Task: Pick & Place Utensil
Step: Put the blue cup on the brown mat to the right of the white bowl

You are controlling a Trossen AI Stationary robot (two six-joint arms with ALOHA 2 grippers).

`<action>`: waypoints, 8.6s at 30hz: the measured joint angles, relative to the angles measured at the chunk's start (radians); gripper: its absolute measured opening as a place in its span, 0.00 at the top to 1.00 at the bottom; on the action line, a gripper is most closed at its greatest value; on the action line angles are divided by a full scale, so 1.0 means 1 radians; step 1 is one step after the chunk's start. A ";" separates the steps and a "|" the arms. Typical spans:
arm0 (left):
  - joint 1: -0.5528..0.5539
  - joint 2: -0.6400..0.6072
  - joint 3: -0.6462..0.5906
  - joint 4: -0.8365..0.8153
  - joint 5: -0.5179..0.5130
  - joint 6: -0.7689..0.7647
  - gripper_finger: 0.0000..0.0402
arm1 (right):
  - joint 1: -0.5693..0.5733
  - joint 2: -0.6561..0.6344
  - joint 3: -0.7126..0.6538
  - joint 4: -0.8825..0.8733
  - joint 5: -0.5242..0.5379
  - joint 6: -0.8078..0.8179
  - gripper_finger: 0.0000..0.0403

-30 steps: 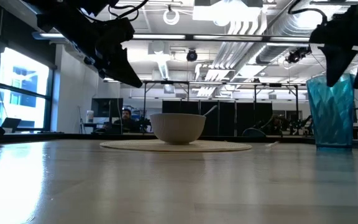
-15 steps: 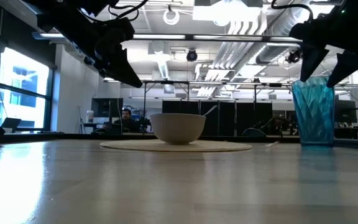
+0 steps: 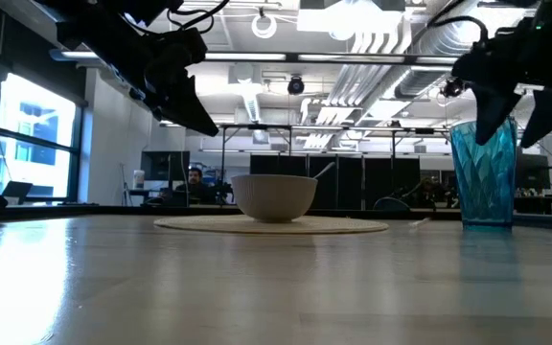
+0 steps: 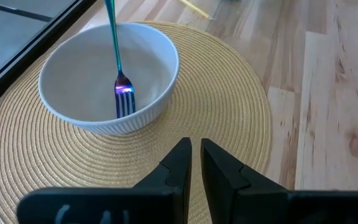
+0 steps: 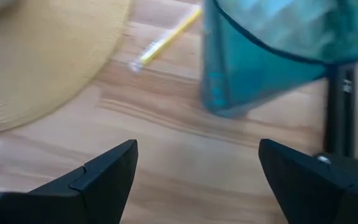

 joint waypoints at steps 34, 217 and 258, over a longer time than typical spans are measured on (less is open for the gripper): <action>-0.007 0.000 0.000 -0.022 0.031 -0.038 0.92 | -0.158 0.079 -0.313 0.372 0.155 -0.040 0.18; -0.008 -0.243 0.000 -0.126 0.074 0.004 0.92 | -0.866 0.496 -0.369 2.208 -0.309 -1.693 0.11; -0.008 -0.243 0.000 -0.125 0.072 0.011 0.92 | -0.866 0.497 -0.369 2.125 -0.314 -1.698 0.02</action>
